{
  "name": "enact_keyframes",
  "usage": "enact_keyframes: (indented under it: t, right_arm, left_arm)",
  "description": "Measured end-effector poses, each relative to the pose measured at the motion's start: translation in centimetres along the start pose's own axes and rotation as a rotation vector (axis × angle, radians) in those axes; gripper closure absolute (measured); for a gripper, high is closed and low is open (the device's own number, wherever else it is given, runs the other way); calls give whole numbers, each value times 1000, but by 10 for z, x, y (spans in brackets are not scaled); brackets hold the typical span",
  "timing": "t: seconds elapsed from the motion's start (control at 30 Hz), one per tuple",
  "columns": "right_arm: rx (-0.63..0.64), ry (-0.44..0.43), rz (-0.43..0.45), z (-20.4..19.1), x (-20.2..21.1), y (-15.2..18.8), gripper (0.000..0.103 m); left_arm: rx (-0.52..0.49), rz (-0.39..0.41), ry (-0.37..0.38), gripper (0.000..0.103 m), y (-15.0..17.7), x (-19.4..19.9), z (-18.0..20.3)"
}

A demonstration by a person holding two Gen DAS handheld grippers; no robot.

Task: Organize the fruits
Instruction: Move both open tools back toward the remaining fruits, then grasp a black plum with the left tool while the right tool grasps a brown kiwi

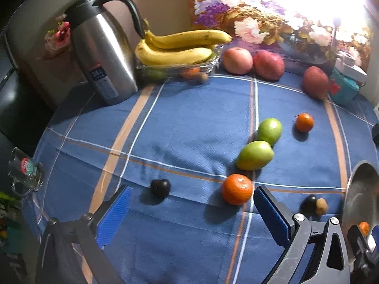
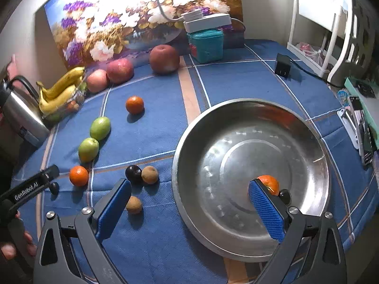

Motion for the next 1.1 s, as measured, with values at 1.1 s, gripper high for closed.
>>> enact_keyframes:
  t: [1.1]
  right_arm:
    - [97, -107, -62, -94, -27, -15, 4]
  left_arm:
    - [90, 23, 63, 0, -21, -19, -52]
Point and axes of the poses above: each gripper's, at about its wrist camera, not at the fingertips, and x roughly against the way its jaws point, z to its right, y to its underside, the point moved 4 cm from there along -x, roughly the way its jaws point, and after that the axes turned 2 degrees about x, right-handed, at the moved point
